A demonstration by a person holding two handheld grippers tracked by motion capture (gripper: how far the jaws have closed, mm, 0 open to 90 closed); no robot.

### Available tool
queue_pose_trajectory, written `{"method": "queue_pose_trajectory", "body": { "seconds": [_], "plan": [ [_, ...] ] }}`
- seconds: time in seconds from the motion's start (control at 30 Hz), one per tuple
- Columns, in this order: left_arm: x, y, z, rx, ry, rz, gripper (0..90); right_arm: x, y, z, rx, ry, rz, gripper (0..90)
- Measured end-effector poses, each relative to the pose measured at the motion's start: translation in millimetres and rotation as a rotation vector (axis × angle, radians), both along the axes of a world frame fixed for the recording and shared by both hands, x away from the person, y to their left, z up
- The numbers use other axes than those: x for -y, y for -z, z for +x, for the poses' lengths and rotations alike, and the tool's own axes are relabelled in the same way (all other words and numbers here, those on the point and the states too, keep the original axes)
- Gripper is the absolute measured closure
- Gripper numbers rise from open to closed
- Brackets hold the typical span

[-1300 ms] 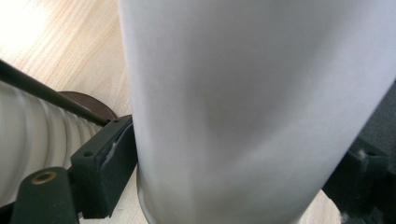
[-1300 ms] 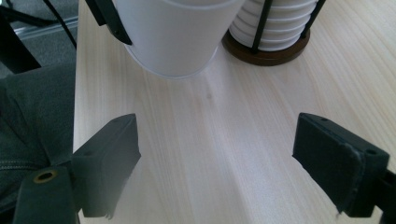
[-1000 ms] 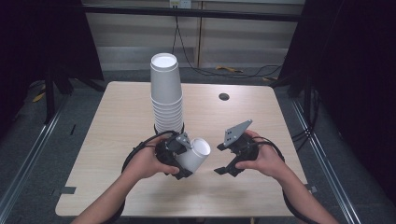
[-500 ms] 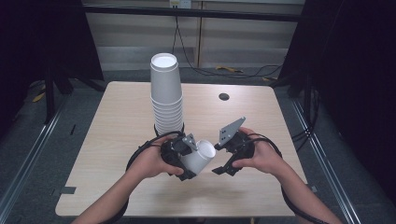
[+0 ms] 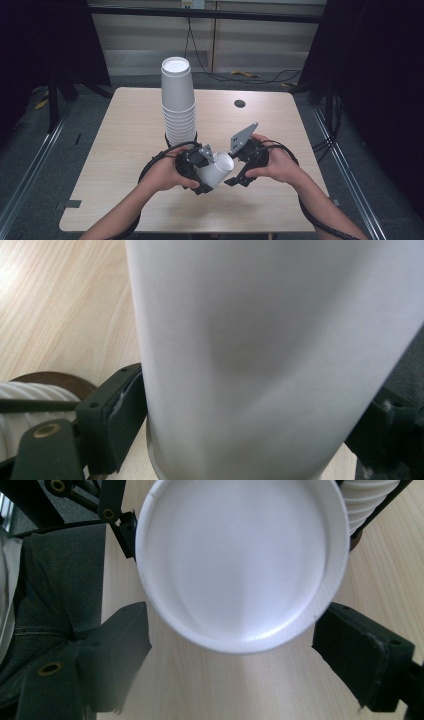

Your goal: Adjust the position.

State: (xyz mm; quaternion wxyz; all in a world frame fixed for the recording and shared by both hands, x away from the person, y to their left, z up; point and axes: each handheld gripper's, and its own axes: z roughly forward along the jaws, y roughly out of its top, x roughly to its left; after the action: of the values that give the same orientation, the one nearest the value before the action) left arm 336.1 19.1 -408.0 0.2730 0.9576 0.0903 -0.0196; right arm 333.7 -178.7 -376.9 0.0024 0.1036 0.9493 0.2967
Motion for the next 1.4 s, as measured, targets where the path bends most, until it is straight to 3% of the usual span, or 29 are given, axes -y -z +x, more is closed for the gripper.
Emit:
{"method": "queue_pose_trajectory", "body": {
  "seconds": [0.87,1.1,1.27,1.4],
  "plan": [
    [11.9,3.5,-1.9,0.011,0.037,-0.01,14.7,-12.0,-6.5,0.9,-0.033,-0.018,0.006,16.3],
    [11.9,3.3,-2.2,0.018,0.05,-0.011,14.7,-16.8,-4.8,1.0,-0.055,-0.018,0.015,20.8],
    [11.3,3.0,-1.8,0.027,0.055,-0.005,14.7,-17.7,-3.0,2.7,-0.077,0.016,0.016,22.6],
    [10.4,4.5,-0.9,0.02,0.065,-0.034,13.9,-14.7,-2.4,2.6,-0.084,0.02,0.028,23.9]
  ]
}}
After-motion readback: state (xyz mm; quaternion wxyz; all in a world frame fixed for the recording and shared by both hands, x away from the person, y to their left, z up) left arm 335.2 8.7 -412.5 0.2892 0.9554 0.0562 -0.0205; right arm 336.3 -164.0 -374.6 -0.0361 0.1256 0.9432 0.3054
